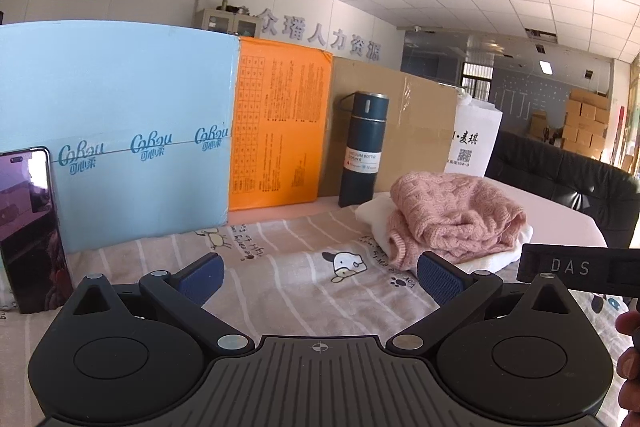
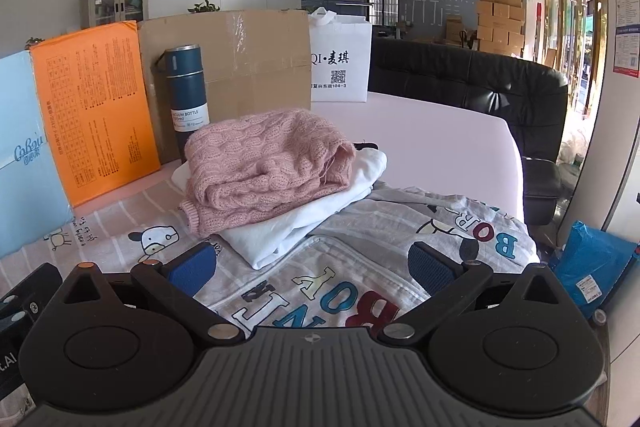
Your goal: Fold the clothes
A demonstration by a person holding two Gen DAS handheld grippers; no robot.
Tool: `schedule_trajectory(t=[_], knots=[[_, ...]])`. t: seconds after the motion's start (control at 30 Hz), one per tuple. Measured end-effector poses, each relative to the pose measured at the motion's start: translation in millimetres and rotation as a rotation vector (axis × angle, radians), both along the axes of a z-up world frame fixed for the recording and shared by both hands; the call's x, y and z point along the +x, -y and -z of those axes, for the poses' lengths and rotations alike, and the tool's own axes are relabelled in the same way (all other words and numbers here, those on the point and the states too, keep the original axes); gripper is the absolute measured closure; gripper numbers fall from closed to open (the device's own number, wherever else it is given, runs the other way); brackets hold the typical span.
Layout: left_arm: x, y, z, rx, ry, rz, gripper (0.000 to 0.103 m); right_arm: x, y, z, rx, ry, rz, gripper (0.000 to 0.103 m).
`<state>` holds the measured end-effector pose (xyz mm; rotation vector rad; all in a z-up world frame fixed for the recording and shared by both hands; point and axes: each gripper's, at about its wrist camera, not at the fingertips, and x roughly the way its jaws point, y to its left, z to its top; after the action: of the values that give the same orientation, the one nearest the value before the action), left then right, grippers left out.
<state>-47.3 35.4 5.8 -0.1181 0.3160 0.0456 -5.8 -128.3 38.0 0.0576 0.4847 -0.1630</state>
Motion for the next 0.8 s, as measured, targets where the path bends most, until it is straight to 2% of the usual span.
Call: schedule_trajectory(t=[0.23,0.8], knots=[[-1.2,-4.4,-1.9,-0.007,0.016,-0.029,0.000,-3.2,-3.6,0.0,-0.042,0.006,-0.016,0.000],[0.5,-6.0,-1.8,-0.021,0.010,-0.023,0.000,0.9,-3.9,3.9,-0.028,-0.025,-0.027,0.000]])
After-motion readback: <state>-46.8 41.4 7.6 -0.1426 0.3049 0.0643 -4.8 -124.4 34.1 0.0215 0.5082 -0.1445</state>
